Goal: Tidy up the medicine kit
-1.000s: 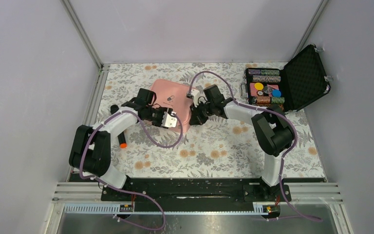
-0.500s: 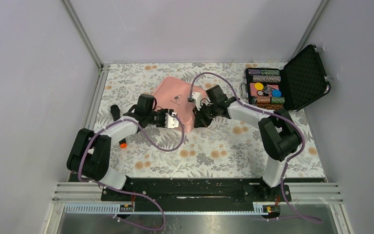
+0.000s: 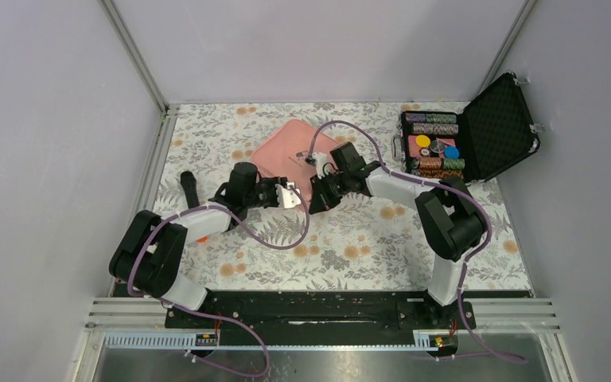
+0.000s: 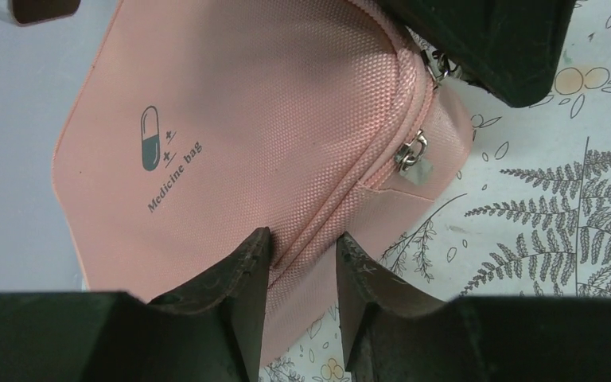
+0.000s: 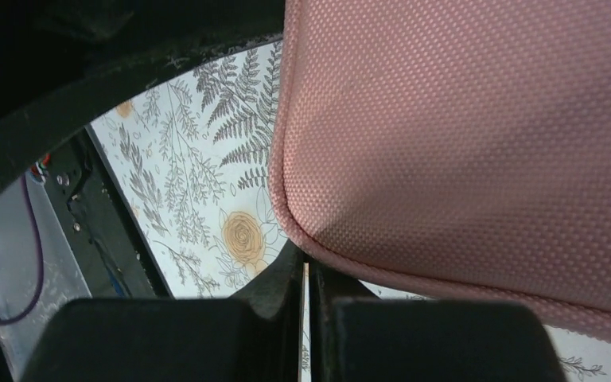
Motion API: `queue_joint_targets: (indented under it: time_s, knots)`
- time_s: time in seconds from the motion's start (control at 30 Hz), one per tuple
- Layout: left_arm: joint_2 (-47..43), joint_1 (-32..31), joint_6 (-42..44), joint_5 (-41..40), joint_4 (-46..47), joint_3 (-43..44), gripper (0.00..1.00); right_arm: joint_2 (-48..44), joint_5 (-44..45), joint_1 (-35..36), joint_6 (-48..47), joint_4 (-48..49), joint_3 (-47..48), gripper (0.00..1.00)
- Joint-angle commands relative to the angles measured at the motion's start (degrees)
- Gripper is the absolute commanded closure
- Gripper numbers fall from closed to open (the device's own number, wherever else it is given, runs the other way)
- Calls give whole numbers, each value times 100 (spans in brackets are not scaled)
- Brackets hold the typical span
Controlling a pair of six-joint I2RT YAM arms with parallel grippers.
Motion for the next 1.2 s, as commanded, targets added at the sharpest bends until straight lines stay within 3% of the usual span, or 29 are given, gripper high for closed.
queue_joint_targets:
  time_s: [0.0, 0.23, 0.43, 0.63, 0.73, 0.9, 0.97, 1.1, 1.17]
  knots:
    - [-128, -146, -381, -493, 623, -166, 100, -95, -269, 367, 282, 67, 445, 100]
    - [-355, -402, -970, -919, 632, -252, 100, 67, -275, 360, 557, -71, 733, 100]
    - [-347, -713, -1128, -1063, 818, -272, 100, 351, -400, 478, 2562, 1576, 496, 100]
    - [-347, -756, -1305, -1059, 813, -216, 100, 637, 376, 486, 3840, 1542, 887, 100]
    - [-373, -778, -1350, -1077, 758, -201, 100, 653, 686, 487, 3692, 1056, 1172, 100]
    - [-451, -726, -1419, -1170, 368, -77, 100, 516, 1312, 166, 2518, -122, 1305, 100]
    - [-517, -517, -1527, -1024, -2, 112, 85, 254, 1437, -106, 2139, -317, 1040, 100]
    - [-488, 299, -2784, -201, -582, 984, 51, -175, 1835, -514, 1131, -929, 647, 100]
    - [-351, 594, -3614, 4, -405, 1267, 45, -209, 2128, -703, 427, -1401, 690, 100]
